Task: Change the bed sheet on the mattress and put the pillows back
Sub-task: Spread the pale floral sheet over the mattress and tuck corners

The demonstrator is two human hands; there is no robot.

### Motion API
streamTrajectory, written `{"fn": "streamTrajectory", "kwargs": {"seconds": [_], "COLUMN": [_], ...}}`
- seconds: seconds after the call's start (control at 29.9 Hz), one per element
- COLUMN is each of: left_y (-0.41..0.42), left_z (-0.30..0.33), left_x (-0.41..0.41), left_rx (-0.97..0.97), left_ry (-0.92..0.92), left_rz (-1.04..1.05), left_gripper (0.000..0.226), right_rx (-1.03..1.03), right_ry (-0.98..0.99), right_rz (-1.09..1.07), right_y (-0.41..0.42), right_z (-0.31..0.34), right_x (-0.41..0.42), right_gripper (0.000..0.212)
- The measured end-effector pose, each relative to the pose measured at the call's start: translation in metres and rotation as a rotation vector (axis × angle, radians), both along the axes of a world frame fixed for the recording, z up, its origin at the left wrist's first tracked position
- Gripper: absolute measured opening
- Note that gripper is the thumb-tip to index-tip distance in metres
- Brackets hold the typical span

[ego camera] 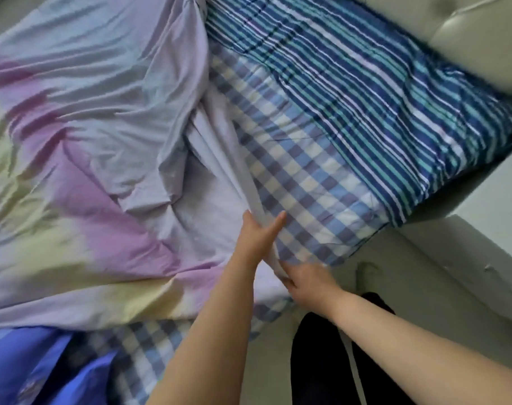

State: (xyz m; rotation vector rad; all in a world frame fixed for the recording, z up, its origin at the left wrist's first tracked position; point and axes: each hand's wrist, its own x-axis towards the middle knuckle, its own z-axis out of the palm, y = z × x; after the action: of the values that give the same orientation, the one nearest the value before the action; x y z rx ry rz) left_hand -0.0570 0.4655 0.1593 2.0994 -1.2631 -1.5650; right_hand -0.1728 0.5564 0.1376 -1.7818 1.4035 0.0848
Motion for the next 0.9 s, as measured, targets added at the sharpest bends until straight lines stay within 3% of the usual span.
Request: {"fn": "streamTrajectory", "kwargs": {"seconds": [0.07,0.1,0.17,0.23,0.3,0.4,0.47,0.57,0.64,0.7,0.77,0.84,0.9], "left_y": [-0.011,-0.013,-0.014,-0.007,0.008,0.039,0.054,0.063,0.064,0.058,0.044,0.022,0.0], "left_z": [-0.008,-0.01,-0.013,-0.012,-0.007,0.003,0.005,0.005,0.007,0.012,0.024,0.035,0.037], "left_x": [-0.016,-0.021,-0.032,-0.046,-0.064,-0.092,-0.103,-0.113,-0.121,-0.138,-0.163,-0.191,-0.208], "left_rx": [-0.009,-0.007,-0.004,-0.015,0.008,0.12,0.202,0.35,0.319,0.1,-0.104,-0.124,-0.098], "left_ry": [-0.262,-0.359,-0.396,-0.407,-0.416,-0.37,-0.308,-0.361,-0.362,-0.321,-0.179,-0.005,0.022], "left_rz": [-0.075,-0.119,-0.198,-0.32,-0.542,-0.883,-0.973,-1.043,-0.883,-0.405,0.049,0.207,0.246], "left_gripper": [0.042,0.034,0.031,0.033,0.037,0.041,0.044,0.047,0.05,0.051,0.054,0.056,0.05], "right_rx": [-0.018,0.015,0.138,0.262,0.58,0.953,1.014,0.986,0.845,0.582,0.353,0.261,0.269], "right_ry": [-0.01,-0.078,-0.337,-0.603,-0.827,-1.078,-1.089,-1.163,-1.256,-1.199,-0.991,-0.862,-0.859], "right_rz": [0.072,-0.011,-0.357,-0.773,-1.009,-1.167,-1.307,-1.479,-1.468,-1.39,-1.208,-0.978,-0.779], "right_y": [0.007,0.008,0.004,-0.015,-0.045,-0.085,-0.094,-0.09,-0.086,-0.08,-0.068,-0.051,-0.031], "right_z": [0.001,0.0,-0.001,-0.011,-0.019,-0.029,-0.032,-0.031,-0.029,-0.021,-0.006,0.009,0.018], "right_x": [-0.01,-0.018,-0.037,-0.054,-0.062,-0.073,-0.088,-0.123,-0.147,-0.17,-0.187,-0.2,-0.206], "right_gripper": [0.046,0.045,0.058,0.086,0.105,0.073,0.054,0.036,0.028,0.025,0.019,0.02,0.013]}}
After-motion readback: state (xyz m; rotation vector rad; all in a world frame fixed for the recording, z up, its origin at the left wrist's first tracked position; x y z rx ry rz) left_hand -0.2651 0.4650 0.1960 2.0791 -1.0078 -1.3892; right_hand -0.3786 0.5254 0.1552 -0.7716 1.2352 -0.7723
